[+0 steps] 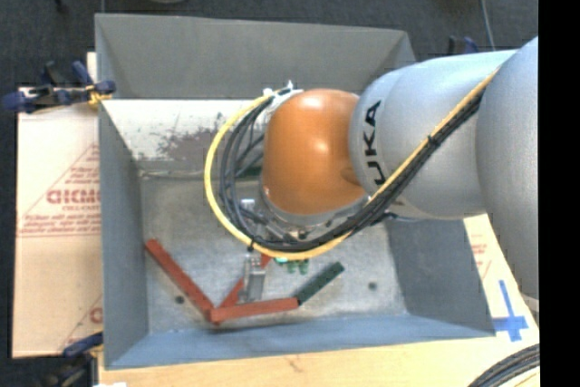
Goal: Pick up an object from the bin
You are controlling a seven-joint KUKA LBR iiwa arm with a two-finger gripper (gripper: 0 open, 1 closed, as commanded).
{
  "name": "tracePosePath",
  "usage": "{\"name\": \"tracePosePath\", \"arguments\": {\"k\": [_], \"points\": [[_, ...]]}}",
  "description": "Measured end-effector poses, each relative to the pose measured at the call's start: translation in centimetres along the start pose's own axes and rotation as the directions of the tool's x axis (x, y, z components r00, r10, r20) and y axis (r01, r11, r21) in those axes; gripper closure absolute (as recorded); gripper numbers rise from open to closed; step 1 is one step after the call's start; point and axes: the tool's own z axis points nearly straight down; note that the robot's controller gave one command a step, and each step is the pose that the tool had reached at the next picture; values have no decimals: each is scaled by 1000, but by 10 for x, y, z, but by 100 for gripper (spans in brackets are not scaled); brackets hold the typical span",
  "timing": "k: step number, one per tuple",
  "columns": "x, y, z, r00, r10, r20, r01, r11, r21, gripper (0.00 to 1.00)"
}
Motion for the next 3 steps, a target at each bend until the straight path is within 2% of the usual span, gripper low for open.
{"name": "tracePosePath", "arguments": {"k": [1, 2, 3], "points": [[-17, -73, 97, 907, -422, 1, 422, 907, 2, 0], [-48, -58, 95, 877, -479, 12, 479, 878, 6, 0], [-49, -58, 94, 881, -474, 11, 474, 881, 3, 0]]}}
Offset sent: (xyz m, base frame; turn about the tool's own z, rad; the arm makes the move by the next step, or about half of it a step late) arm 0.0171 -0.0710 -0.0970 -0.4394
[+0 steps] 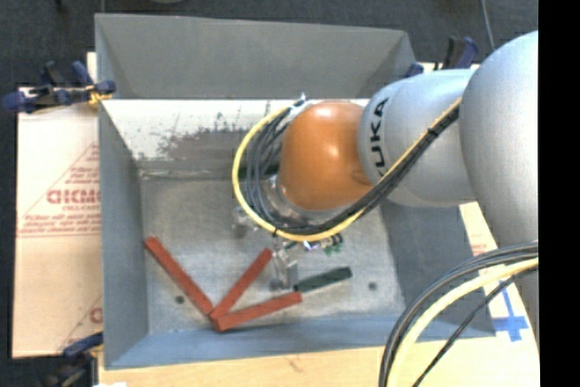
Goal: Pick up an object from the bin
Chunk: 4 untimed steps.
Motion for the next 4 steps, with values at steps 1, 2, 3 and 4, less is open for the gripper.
{"name": "tracePosePath", "arguments": {"k": [1, 2, 3, 4], "points": [[-1, -1, -1, 1000, 11, 1, -11, 1000, 0, 0], [-2, -2, -1, 1000, 23, 3, -23, 1000, 0, 0], [-2, -2, -1, 1000, 25, 3, -25, 1000, 1, 100], [-4, -3, -10, 999, 33, 4, -33, 999, 1, 100]]}}
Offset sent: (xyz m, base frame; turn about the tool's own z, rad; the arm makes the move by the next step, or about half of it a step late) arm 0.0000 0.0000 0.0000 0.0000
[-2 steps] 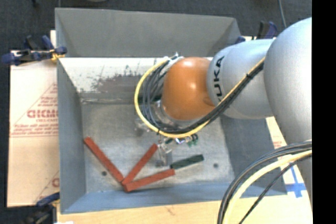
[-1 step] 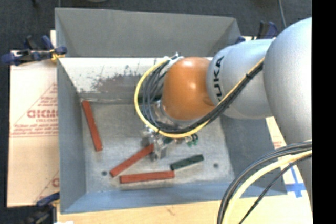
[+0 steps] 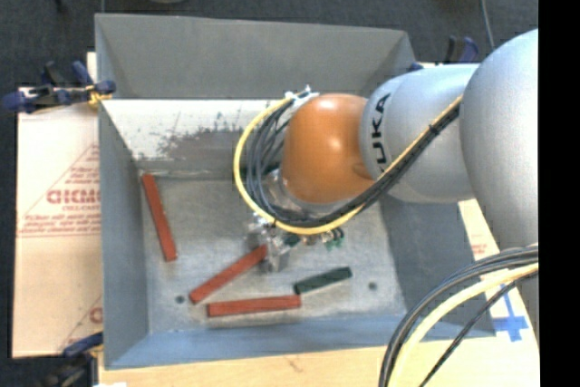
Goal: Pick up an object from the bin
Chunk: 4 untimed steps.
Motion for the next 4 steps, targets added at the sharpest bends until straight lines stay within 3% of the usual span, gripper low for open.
{"name": "tracePosePath", "arguments": {"k": [2, 3, 4], "points": [[-4, -3, -49, 1000, 15, -1, -15, 1000, 3, 100], [-5, -4, -57, 1000, 22, -1, -22, 1000, 2, 100], [-8, -6, -113, 999, 33, 0, -33, 999, 3, 100]]}}
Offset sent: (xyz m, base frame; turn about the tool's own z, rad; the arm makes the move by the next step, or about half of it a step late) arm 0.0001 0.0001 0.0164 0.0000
